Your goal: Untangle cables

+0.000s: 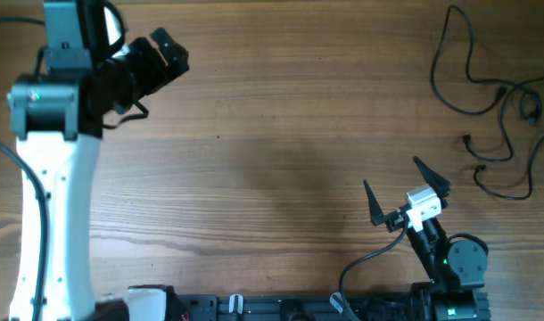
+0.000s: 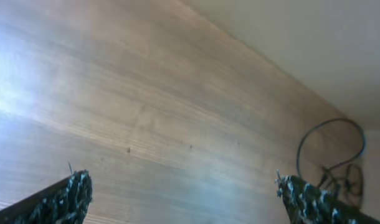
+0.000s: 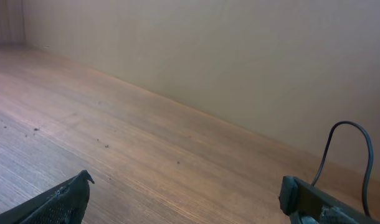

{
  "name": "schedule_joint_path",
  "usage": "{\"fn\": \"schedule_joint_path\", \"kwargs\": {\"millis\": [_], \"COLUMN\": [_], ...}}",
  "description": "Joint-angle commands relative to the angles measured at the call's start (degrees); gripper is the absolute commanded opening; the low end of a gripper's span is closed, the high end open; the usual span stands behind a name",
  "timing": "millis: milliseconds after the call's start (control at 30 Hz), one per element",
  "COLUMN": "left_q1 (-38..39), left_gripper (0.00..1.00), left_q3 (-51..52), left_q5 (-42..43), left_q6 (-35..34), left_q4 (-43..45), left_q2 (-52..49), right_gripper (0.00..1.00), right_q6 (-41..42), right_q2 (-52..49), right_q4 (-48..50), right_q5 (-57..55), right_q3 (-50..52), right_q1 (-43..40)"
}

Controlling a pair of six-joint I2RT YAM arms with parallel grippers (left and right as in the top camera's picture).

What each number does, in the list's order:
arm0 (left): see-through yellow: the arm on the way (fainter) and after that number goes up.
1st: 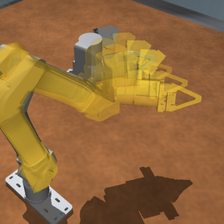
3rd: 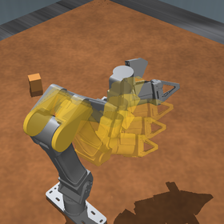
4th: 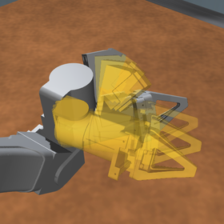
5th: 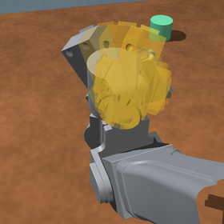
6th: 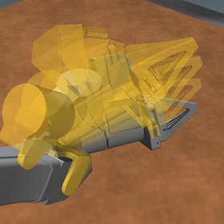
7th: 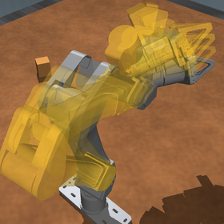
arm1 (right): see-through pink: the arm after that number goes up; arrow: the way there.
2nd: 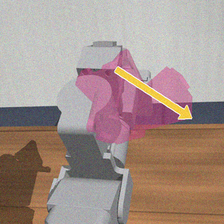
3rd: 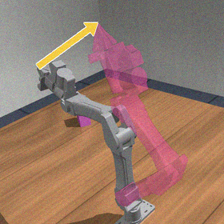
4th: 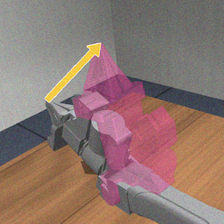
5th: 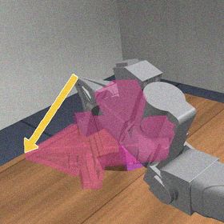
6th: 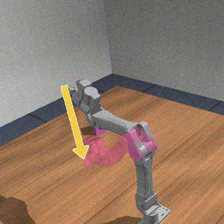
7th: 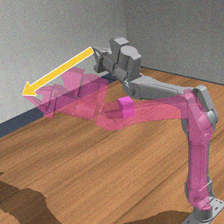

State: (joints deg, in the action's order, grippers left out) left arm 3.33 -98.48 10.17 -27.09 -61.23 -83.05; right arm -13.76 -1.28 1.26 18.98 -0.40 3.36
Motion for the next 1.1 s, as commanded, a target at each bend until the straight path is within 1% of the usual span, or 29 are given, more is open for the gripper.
{"fn": "schedule_joint_path", "kwargs": {"millis": [0, 67, 133, 233, 267, 333, 400, 433, 700, 767, 833, 1033, 1067], "left_q1": [2.2, 2.2, 2.2, 2.2, 2.2, 2.2, 2.2, 2.2, 2.2, 2.2, 2.2, 2.2, 2.2], "left_gripper": [1.0, 1.0, 1.0, 1.0, 1.0, 1.0, 1.0, 1.0, 1.0, 1.0, 1.0, 1.0, 1.0], "left_q3": [8.3, 14.2, 24.5, 34.9, 40.8, 49.3, 58.4, 61.2, 76.9, 79.2, 82.6, 89.7, 90.3], "left_q5": [-3.8, -3.8, -3.9, -5.2, -5.8, -6.3, -7.4, -8.2, -12.7, -13.0, -13.1, -13.1, -13.1], "left_q6": [4.6, 4.6, 4.6, 4.6, 4.6, 4.6, 4.6, 4.6, 4.7, 4.7, 4.6, 4.7, 4.6], "left_q4": [7.8, 12.9, 20.4, 28.3, 32.8, 38.5, 43.1, 44.3, 47.9, 49.2, 52.3, 59.8, 59.8], "left_q2": [10.0, 14.6, 22.2, 29.6, 33.8, 40.4, 48.5, 51.1, 68.8, 71.1, 73.6, 77.4, 78.2], "right_gripper": [1.0, 1.0, 1.0, 1.0, 1.0, 1.0, 1.0, 1.0, 1.0, 1.0, 1.0, 1.0, 1.0], "right_q6": [0.2, 0.2, 0.2, 0.2, 0.2, 0.2, 0.3, 0.3, 0.2, 0.2, 0.2, 0.2, 0.3], "right_q2": [-0.2, -0.2, -0.2, -0.2, -0.2, -0.2, -0.2, -0.2, -0.2, -0.2, -0.2, -0.2, -0.2], "right_q4": [0.1, 0.2, 0.2, 0.1, 0.2, 0.2, 0.2, 0.2, 0.2, 0.2, 0.2, 0.2, 0.2], "right_q5": [-1.0, -1.0, -1.0, -1.0, -1.0, -1.0, -1.0, -1.0, -1.0, -1.0, -1.0, -1.0, -1.0], "right_q3": [0.1, 0.1, 0.1, 0.1, 0.1, 0.1, 0.1, 0.1, 0.1, 0.1, 0.1, 0.1, 0.1], "right_q1": [0.3, 0.3, 0.3, 0.3, 0.3, 0.3, 0.3, 0.3, 0.3, 0.3, 0.3, 0.3, 0.3]}}
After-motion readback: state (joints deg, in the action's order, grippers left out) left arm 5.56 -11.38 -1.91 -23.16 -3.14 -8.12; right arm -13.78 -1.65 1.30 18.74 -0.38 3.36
